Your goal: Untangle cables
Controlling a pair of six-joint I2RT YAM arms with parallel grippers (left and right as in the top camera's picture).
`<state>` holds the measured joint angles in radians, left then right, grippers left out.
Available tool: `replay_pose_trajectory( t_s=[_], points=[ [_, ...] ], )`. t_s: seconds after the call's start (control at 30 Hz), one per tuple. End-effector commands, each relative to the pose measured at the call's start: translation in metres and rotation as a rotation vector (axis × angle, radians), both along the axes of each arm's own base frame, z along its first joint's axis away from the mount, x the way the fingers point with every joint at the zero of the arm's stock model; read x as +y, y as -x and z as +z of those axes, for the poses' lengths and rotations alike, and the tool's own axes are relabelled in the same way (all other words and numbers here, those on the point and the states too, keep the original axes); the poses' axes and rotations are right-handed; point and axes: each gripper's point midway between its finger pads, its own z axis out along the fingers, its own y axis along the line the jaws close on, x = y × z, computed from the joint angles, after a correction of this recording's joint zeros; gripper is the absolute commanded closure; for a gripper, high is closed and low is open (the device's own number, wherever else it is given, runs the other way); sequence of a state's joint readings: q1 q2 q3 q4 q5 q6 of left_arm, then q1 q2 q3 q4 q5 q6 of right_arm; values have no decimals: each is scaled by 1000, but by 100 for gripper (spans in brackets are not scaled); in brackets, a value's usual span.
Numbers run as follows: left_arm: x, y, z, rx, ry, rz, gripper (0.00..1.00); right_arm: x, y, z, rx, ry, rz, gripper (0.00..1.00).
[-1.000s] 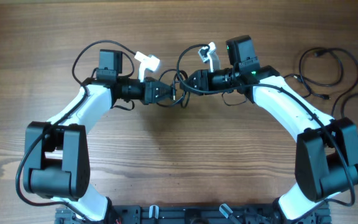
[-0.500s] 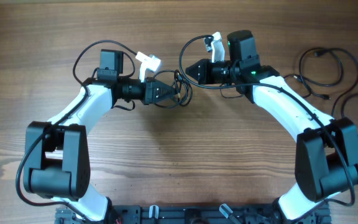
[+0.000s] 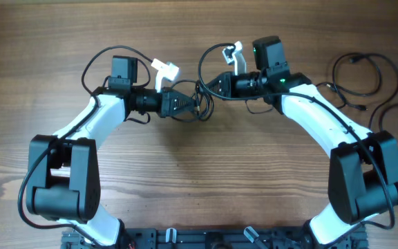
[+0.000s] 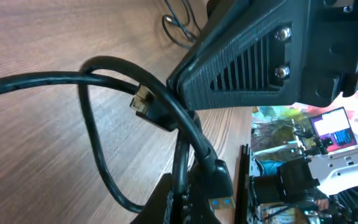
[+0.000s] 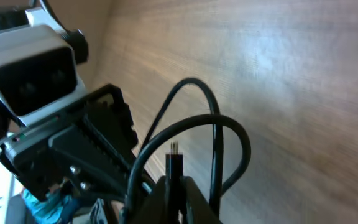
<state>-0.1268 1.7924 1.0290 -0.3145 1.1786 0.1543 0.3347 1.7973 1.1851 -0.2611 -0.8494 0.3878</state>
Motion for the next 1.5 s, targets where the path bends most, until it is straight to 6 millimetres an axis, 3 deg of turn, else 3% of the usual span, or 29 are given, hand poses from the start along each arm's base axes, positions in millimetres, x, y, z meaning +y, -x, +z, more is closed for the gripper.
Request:
replay_pose_trajectory(
  t_s=[0.0, 0.17, 0.37, 0.53, 0.63, 0.8, 0.9, 1.0, 1.13, 1.47],
  points=[
    [-3, 2, 10, -38, 36, -28, 96, 4, 21, 5, 25, -66, 110, 82],
    [-3, 0, 9, -7, 34, -10, 95, -3, 26, 24, 43, -127, 121, 77],
    [-3, -5, 12, 38, 43, 18, 96, 16, 49, -8, 68, 56, 133, 76],
    [-1, -9, 6, 63, 12, 51, 96, 23, 49, -12, 46, 94, 124, 84],
    [-1, -9, 6, 63, 10, 52, 96, 19, 43, -13, 43, 105, 99, 83],
    [13, -28, -19, 159, -134, 224, 96, 8, 34, -13, 65, 100, 52, 71],
    [24, -37, -32, 232, -202, 333, 96, 6, 31, -16, 43, 124, 45, 47],
    [24, -37, -32, 254, -200, 346, 96, -1, 23, -22, 16, 180, 9, 48],
    [24, -37, -32, 268, -197, 352, 96, 2, 22, -21, 5, 175, 9, 58],
    [22, -35, -30, 327, -172, 366, 96, 3, 9, -32, -37, 290, -98, 58]
  ],
)
